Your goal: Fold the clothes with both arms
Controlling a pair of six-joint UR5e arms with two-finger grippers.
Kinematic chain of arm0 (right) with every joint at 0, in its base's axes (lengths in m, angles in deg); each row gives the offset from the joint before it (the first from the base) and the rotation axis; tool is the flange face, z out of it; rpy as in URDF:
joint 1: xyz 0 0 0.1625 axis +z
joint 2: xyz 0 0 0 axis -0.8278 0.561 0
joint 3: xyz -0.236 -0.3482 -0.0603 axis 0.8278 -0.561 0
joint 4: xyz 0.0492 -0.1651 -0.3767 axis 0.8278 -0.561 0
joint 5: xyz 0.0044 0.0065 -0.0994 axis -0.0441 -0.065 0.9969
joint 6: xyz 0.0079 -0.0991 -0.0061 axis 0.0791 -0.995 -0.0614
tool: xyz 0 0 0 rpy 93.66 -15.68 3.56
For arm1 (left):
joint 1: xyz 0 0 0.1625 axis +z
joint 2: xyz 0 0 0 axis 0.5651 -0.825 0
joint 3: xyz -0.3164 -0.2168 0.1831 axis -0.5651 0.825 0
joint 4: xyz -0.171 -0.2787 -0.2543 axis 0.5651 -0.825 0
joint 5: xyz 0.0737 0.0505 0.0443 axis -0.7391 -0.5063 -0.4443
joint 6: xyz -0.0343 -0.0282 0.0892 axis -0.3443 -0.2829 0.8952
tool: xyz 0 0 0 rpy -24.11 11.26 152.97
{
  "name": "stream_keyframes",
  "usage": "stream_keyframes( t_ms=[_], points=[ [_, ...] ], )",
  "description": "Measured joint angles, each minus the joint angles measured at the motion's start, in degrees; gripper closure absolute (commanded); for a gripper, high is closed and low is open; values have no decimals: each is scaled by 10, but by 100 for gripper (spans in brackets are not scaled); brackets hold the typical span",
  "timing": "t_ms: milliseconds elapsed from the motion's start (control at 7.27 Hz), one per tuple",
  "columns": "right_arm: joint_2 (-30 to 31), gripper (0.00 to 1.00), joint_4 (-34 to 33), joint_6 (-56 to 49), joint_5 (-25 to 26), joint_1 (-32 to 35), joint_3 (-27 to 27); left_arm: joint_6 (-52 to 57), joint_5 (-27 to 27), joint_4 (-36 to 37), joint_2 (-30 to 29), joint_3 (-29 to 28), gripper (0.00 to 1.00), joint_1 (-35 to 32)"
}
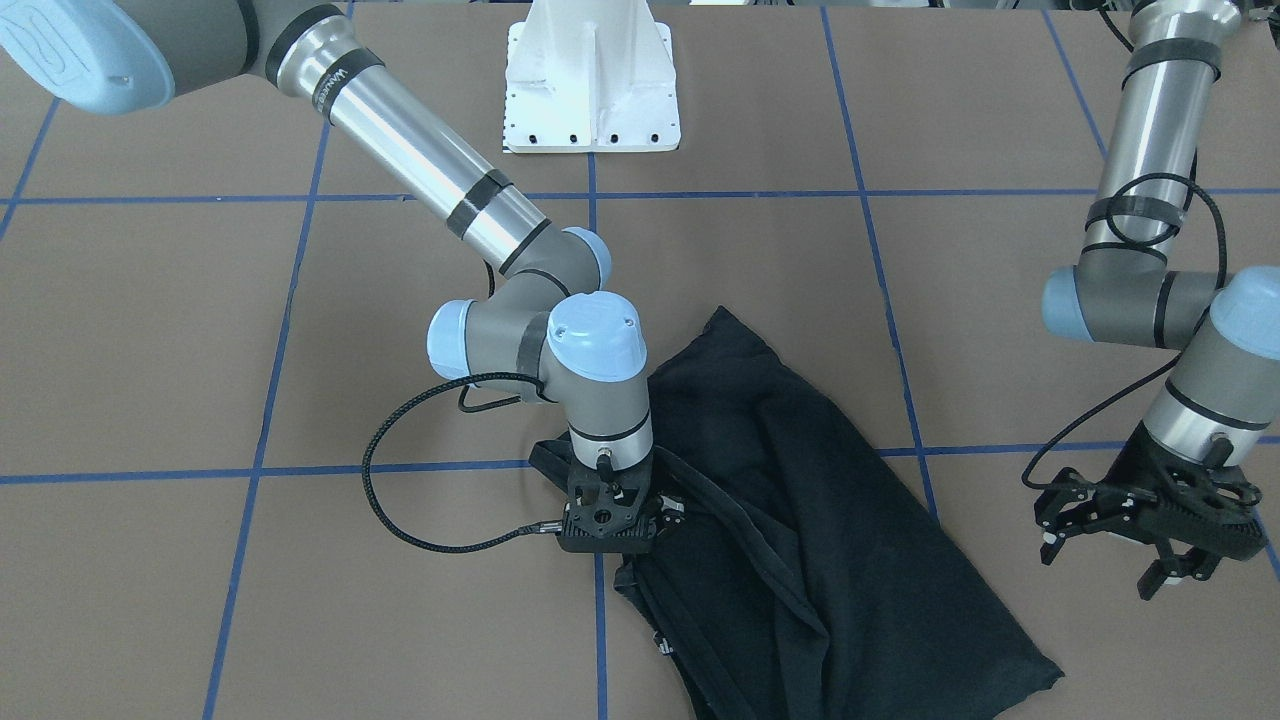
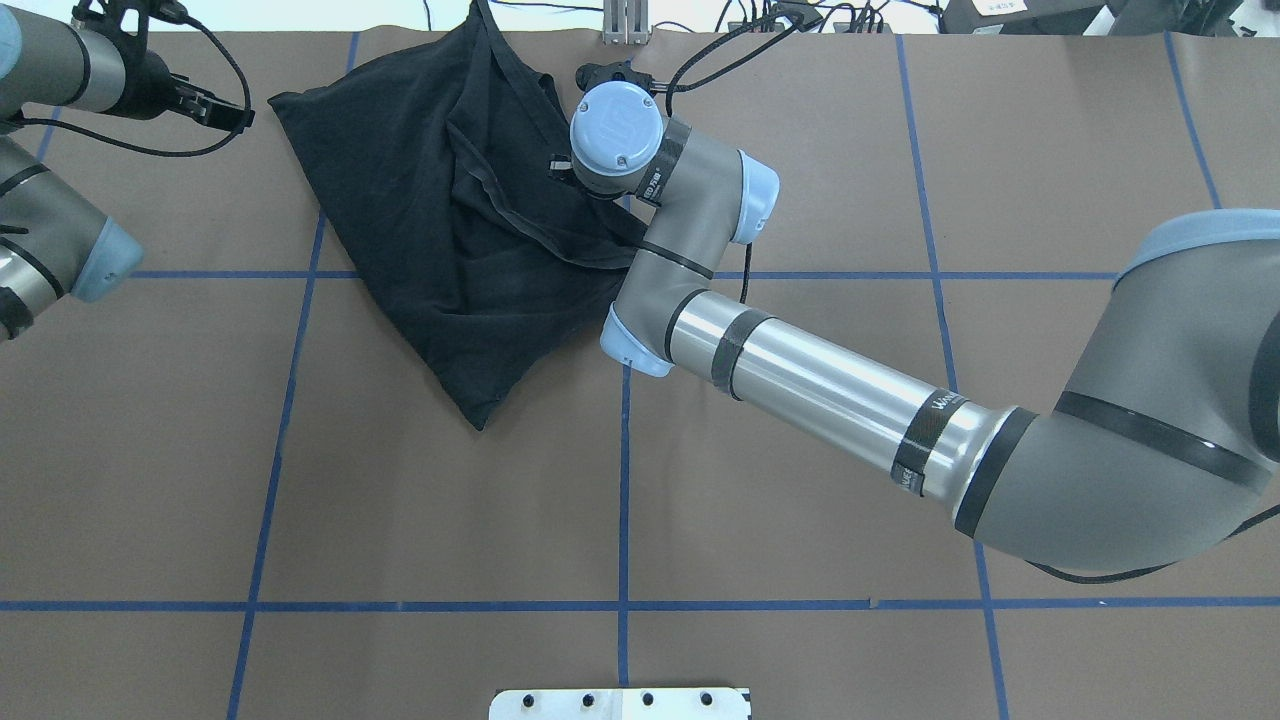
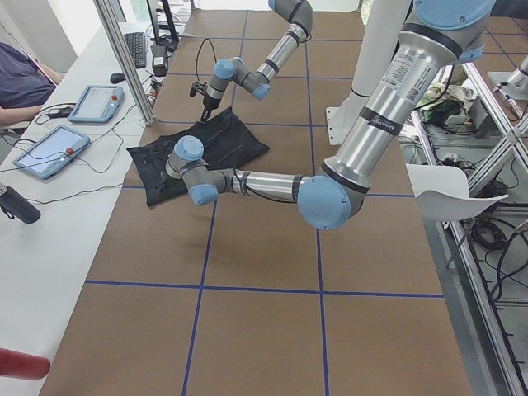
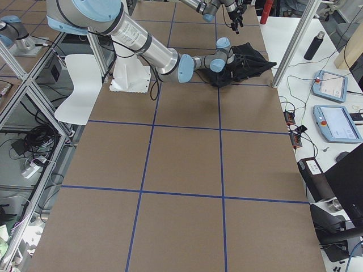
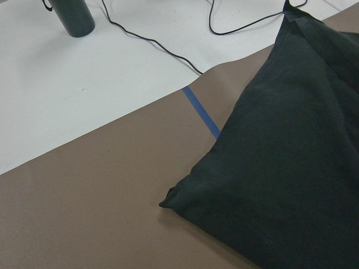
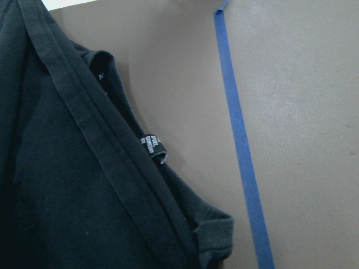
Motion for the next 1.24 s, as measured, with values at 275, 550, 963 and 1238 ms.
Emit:
stream_keyframes(
  t_ms=[275, 550, 963, 1238],
  points=[
    [41, 100, -44, 1, 0, -3, 87, -5, 0, 0, 0, 1, 0, 0],
    [159, 100, -122, 1, 3, -20, 286, -9, 0, -1, -1, 2, 0, 1],
    [326, 100, -223, 2, 19, -63, 548, -19, 0, -4, -1, 5, 0, 2],
    [363, 1, -232, 2, 27, -73, 589, -19, 0, -5, 0, 5, 0, 3]
  ],
)
